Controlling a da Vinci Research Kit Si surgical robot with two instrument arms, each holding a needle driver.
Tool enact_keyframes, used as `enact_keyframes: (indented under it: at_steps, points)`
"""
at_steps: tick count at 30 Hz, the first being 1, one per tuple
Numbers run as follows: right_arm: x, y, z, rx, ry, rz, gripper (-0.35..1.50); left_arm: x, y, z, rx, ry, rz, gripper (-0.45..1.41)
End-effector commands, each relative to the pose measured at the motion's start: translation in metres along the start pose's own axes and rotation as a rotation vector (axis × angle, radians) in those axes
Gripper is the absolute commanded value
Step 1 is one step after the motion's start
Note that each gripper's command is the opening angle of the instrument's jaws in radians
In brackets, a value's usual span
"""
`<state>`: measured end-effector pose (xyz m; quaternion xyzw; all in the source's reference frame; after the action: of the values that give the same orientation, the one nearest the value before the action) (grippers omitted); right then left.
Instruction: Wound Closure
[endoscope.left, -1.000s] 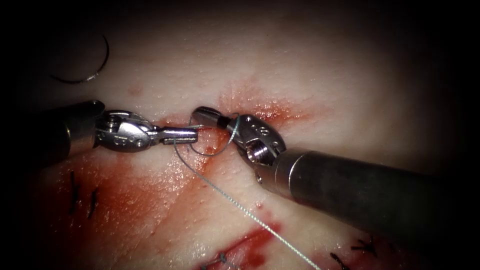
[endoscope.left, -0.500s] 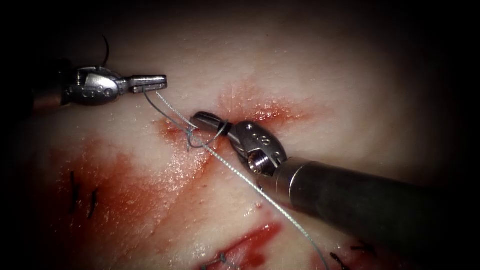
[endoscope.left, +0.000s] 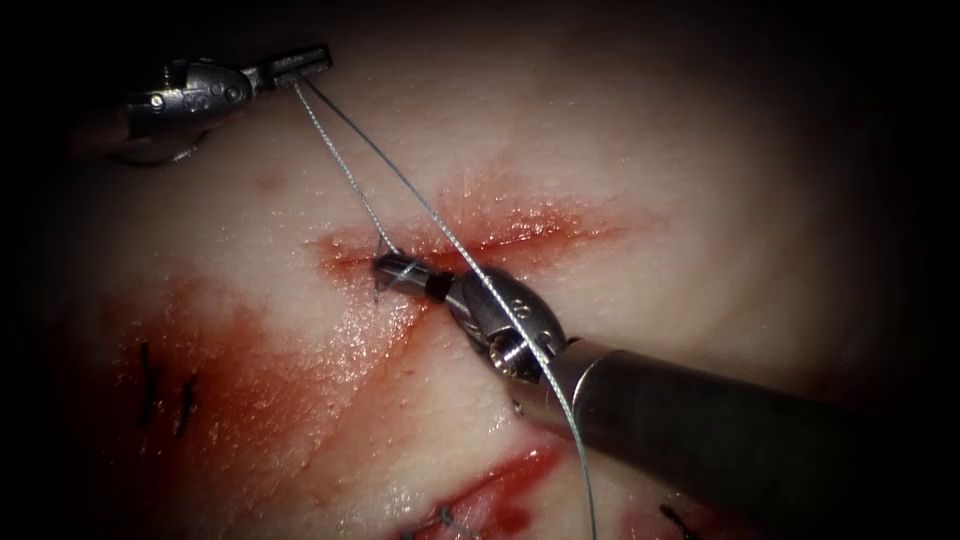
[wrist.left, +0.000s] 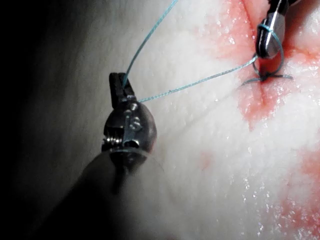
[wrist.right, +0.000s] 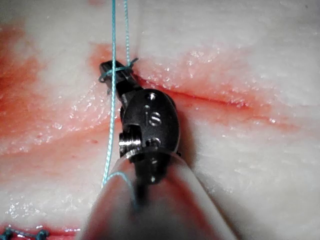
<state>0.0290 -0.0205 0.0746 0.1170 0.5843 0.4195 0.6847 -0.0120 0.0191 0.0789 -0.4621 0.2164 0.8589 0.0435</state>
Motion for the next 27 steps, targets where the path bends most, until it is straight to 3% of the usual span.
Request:
enact_keyframes:
  at_steps: [1,9,18,27]
  points:
    - [-0.0004,-0.0004,0.0013,0.011,0.0,-0.001,-0.35,-0.0001,-0.0011,0.0011,0.025,-0.017,0.021,-0.45]
    - [-0.0007,-0.002,0.0016,0.031,-0.015,-0.014,-0.35,-0.0009,-0.0047,0.0028,0.166,-0.105,0.113,-0.45]
    - [-0.0017,-0.0017,0.0016,0.042,-0.052,-0.036,-0.35,-0.0029,-0.0084,0.0054,0.268,-0.156,0.206,-0.45]
    - [-0.0013,-0.0018,0.0017,0.058,-0.143,0.341,-0.35,-0.0045,-0.011,0.0079,0.326,-0.184,0.246,-0.45]
